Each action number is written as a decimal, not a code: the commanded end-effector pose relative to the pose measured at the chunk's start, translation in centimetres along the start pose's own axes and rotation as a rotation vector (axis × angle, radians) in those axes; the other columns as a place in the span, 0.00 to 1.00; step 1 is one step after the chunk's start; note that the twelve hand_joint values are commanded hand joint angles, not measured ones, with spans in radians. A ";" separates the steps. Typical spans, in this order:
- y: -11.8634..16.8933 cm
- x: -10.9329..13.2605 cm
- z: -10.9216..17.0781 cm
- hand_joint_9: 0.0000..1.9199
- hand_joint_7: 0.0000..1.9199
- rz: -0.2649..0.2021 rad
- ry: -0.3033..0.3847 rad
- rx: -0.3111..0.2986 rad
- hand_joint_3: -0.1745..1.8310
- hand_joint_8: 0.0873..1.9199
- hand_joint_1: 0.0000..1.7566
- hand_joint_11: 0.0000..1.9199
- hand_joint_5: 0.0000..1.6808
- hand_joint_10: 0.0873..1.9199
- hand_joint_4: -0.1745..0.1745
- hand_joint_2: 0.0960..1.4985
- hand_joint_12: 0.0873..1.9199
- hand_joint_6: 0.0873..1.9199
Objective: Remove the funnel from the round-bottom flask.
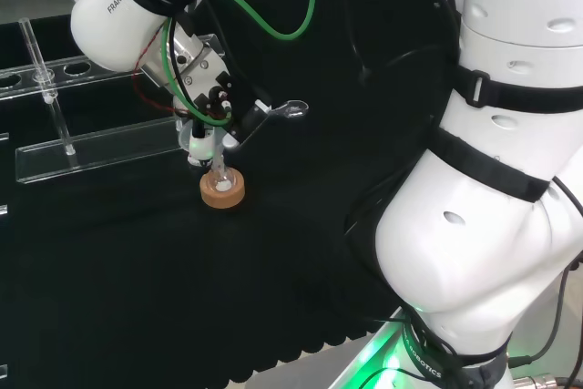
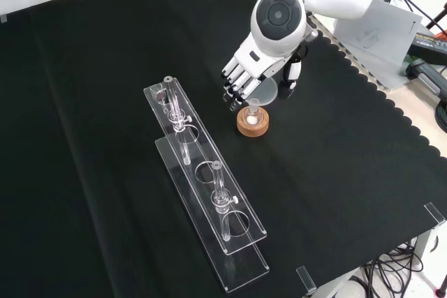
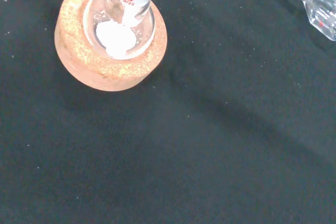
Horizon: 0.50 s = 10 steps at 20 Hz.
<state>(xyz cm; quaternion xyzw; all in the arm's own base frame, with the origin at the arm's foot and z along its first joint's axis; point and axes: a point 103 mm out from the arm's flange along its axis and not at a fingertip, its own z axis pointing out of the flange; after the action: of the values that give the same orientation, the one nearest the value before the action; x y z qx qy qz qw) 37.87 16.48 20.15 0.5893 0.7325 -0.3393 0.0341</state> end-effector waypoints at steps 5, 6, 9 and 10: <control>0.3 0.1 0.3 0.36 0.21 0.025 -0.045 0.000 0.28 0.30 0.38 0.24 0.28 0.25 0.52 0.50 0.70 0.00; 0.3 0.1 0.3 0.38 0.23 0.026 -0.048 -0.002 0.28 0.30 0.38 0.25 0.30 0.25 0.51 0.51 0.69 0.00; 0.1 -0.3 0.2 0.45 0.28 0.031 -0.050 -0.021 0.29 0.30 0.38 0.27 0.33 0.23 0.50 0.51 0.68 0.00; 0.0 -0.4 0.1 0.47 0.29 0.033 -0.048 -0.032 0.29 0.30 0.39 0.27 0.34 0.22 0.50 0.52 0.67 0.00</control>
<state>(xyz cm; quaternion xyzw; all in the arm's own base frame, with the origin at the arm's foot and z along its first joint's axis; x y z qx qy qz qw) 38.00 16.38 19.82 0.5904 0.7247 -0.3506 0.0572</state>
